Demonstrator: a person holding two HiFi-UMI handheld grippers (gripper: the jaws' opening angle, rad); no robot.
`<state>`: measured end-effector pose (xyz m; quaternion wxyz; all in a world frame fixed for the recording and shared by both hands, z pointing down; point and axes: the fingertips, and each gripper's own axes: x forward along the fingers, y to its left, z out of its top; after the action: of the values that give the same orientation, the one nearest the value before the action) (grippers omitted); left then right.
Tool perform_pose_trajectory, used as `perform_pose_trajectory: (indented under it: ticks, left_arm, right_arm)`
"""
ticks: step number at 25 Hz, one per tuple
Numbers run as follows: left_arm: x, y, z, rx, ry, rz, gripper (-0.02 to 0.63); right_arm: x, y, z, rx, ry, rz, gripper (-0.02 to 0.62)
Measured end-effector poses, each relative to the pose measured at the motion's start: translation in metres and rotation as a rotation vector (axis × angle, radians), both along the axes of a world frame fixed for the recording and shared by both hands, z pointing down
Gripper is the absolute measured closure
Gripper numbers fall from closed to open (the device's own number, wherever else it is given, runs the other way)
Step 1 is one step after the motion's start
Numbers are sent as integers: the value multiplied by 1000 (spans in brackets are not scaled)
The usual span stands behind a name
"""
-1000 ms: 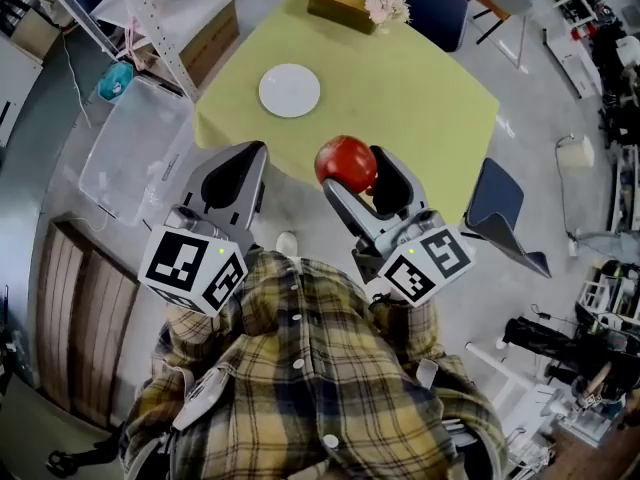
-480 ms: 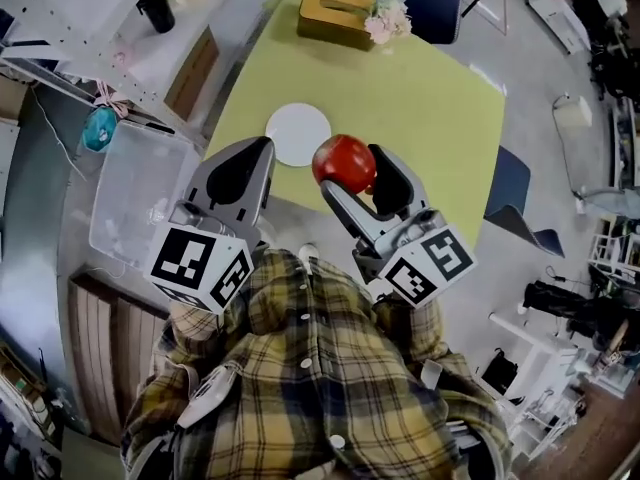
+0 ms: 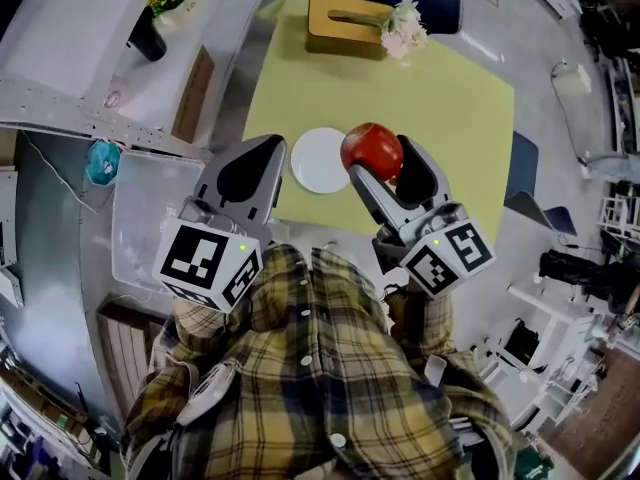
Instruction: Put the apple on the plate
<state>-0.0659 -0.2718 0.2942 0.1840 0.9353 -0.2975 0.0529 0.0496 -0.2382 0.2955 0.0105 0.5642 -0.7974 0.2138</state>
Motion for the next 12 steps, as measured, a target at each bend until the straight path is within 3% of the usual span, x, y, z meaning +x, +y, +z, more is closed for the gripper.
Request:
perform_pose_trajectory:
  ticks: [12]
  left_arm:
    - [5, -16, 13, -30, 3, 109, 600]
  right_arm:
    - [-5, -6, 4, -7, 1, 98, 245]
